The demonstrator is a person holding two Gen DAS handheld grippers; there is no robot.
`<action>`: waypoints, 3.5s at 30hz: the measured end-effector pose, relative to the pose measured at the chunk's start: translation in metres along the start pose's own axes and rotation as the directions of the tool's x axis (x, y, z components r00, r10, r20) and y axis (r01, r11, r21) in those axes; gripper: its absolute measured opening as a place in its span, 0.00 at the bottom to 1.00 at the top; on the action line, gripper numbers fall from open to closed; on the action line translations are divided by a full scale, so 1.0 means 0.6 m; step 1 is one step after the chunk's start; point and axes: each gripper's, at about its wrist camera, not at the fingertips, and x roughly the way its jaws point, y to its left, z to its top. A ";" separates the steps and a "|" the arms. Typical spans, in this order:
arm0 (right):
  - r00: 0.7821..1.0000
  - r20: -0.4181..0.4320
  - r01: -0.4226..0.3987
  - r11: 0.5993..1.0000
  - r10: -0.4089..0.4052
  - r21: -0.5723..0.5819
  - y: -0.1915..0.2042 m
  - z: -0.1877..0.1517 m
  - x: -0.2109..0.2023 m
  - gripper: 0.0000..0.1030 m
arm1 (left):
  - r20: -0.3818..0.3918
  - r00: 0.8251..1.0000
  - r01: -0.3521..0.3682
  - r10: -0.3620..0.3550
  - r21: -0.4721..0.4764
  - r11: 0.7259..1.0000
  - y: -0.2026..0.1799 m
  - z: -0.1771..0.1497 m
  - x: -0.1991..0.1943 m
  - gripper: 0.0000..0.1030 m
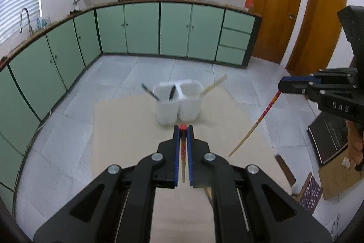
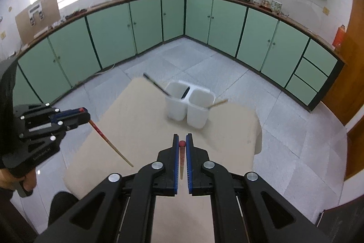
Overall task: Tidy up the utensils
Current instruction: 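Lower both chopsticks into the white cup holder and open both tools, then move both tools back to the remaining chopsticks on the table, then grasp the black chopstick with the left tool while the right tool grasps a red-patterned chopstick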
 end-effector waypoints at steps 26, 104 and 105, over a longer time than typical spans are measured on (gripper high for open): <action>0.993 0.102 0.045 0.991 -0.058 0.125 -0.106 0.240 0.147 0.06 | 0.147 0.986 -0.062 0.075 -0.091 0.994 0.052 0.273 0.180 0.05; 0.997 0.071 0.002 0.988 -0.013 0.156 0.046 -0.550 0.210 0.06 | -0.070 0.997 -0.018 0.019 0.015 1.000 -0.132 -0.472 0.202 0.61; 0.997 0.072 0.000 0.988 -0.012 0.155 0.045 -0.550 0.210 0.06 | -0.064 0.997 -0.031 0.032 0.010 0.999 -0.133 -0.472 0.203 0.60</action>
